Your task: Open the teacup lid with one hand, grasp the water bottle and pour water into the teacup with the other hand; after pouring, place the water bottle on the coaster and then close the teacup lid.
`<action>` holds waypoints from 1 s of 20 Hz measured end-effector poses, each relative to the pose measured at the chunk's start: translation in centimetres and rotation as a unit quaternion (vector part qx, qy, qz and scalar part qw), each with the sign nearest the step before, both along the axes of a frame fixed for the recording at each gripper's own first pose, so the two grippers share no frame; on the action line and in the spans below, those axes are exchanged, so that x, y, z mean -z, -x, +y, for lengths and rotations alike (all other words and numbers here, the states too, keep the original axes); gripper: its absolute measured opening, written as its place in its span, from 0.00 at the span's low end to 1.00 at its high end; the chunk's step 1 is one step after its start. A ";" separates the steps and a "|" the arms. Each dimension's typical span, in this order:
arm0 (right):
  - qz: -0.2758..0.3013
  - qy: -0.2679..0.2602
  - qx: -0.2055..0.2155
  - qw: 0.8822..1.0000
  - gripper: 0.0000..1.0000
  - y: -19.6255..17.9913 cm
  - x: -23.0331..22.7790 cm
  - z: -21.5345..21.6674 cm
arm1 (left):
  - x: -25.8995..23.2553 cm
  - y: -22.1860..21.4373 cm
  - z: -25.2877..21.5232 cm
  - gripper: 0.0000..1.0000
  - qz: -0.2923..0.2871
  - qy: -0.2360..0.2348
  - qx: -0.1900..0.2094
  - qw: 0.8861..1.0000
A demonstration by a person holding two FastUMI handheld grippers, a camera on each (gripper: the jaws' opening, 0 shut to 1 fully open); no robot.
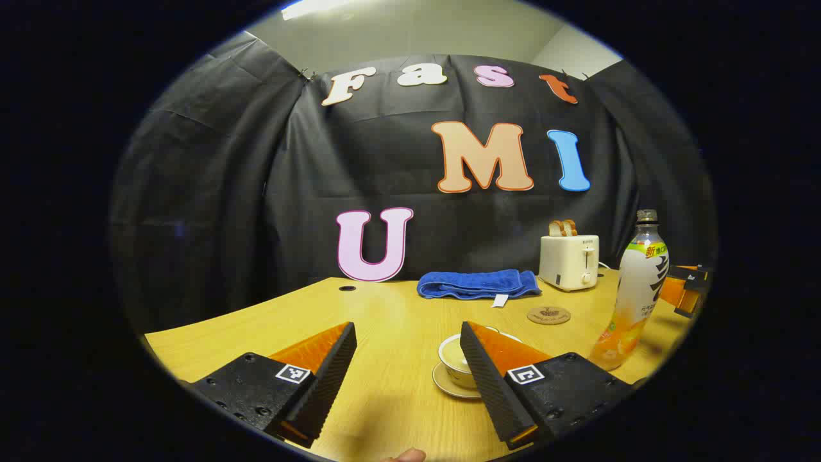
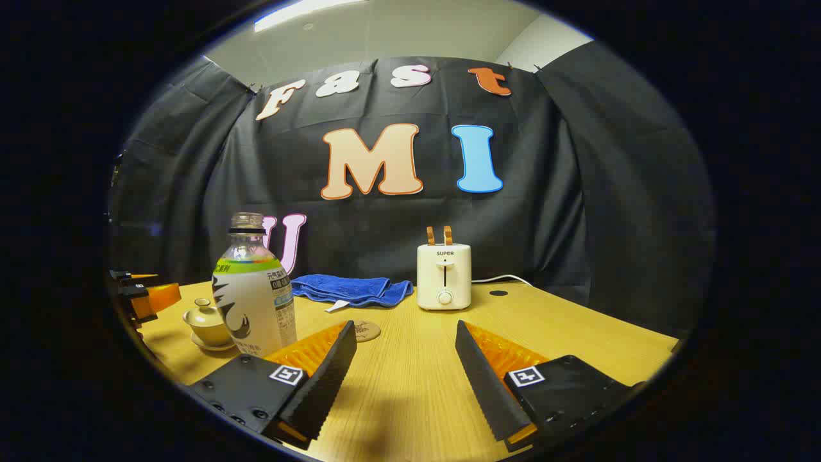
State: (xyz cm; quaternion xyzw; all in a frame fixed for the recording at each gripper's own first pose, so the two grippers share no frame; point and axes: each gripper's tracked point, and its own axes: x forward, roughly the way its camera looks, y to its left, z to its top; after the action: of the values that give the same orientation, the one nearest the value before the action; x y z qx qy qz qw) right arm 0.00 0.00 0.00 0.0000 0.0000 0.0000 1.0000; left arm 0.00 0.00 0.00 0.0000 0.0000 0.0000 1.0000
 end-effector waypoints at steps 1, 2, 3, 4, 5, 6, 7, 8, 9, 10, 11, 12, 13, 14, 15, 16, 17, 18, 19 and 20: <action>0.000 0.000 0.000 1.000 0.99 0.0 0.0 0.0 | -0.2 0.0 0.1 0.95 -0.006 0.001 0.000 1.000; 0.000 0.000 0.000 1.000 0.99 0.0 0.0 0.0 | -0.2 -0.1 0.2 0.96 -0.004 0.001 -0.001 1.000; 0.000 0.000 0.000 1.000 0.99 0.1 0.0 0.0 | -0.1 0.0 0.5 0.96 -0.001 0.001 -0.007 1.000; 0.000 0.000 0.000 1.000 0.99 0.0 0.0 0.0 | 0.0 0.1 0.6 0.96 -0.001 0.001 -0.012 1.000; 0.000 0.000 0.000 1.000 0.99 0.0 0.0 0.1 | -0.2 0.0 0.6 0.96 -0.002 0.002 -0.012 1.000; 0.000 0.000 0.001 1.000 0.95 0.1 0.0 0.1 | -0.1 0.1 0.6 0.96 -0.002 0.002 -0.015 1.000; 0.000 0.000 0.001 1.000 0.99 0.0 0.0 0.1 | 0.0 0.0 0.7 0.96 0.000 0.001 -0.018 1.000; 0.000 0.000 0.001 1.000 0.94 0.0 0.0 0.0 | 0.0 0.0 0.8 0.97 0.001 0.000 -0.022 1.000; 0.000 0.000 0.002 1.000 0.94 0.0 0.0 0.0 | 0.0 0.1 0.9 0.96 0.002 0.000 -0.025 1.000; 0.000 0.000 0.002 1.000 0.99 -0.1 -0.1 0.1 | 0.1 0.0 1.0 0.97 0.003 -0.001 -0.028 1.000; 0.000 0.000 0.002 1.000 0.95 0.0 0.0 0.1 | 0.1 0.1 1.1 0.97 0.004 -0.001 -0.033 0.999; -0.001 0.000 0.002 1.000 0.99 0.0 0.0 0.1 | 0.1 0.1 1.3 0.97 0.004 -0.002 -0.038 0.999; 0.000 0.000 0.002 1.000 0.94 0.0 0.0 0.1 | 0.1 0.1 1.3 0.97 0.004 -0.002 -0.039 0.999; 0.000 0.000 0.001 1.000 0.95 0.0 0.0 0.1 | 0.0 0.2 1.3 0.97 0.003 -0.001 -0.038 0.999; 0.000 0.000 0.001 1.000 0.94 0.0 0.1 0.1 | -0.1 0.2 1.2 0.96 0.001 0.001 -0.036 0.999; 0.000 0.000 0.001 1.000 0.99 0.0 0.1 0.1 | -0.1 0.1 1.2 0.96 -0.001 0.002 -0.035 0.999; 0.000 0.000 0.000 1.000 0.99 0.0 0.1 0.1 | -0.1 0.1 1.2 0.96 -0.001 0.002 -0.033 0.999; 0.000 0.000 0.000 1.000 0.99 0.0 0.0 0.2 | 0.0 0.0 1.0 0.96 -0.002 0.002 -0.030 1.000; 0.000 0.000 0.000 1.000 0.99 0.0 0.1 0.2 | -0.1 0.0 0.8 0.96 -0.002 0.003 -0.024 1.000; 0.000 0.000 0.000 1.000 0.99 0.0 0.1 0.2 | 0.0 0.0 0.5 0.96 -0.001 0.002 -0.019 1.000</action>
State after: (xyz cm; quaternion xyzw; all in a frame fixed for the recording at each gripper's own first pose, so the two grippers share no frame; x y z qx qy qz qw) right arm 0.02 0.18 -0.06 -0.0003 -0.0002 0.0002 1.0000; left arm 0.00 0.53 0.00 -0.0016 -0.0010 0.0185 0.9998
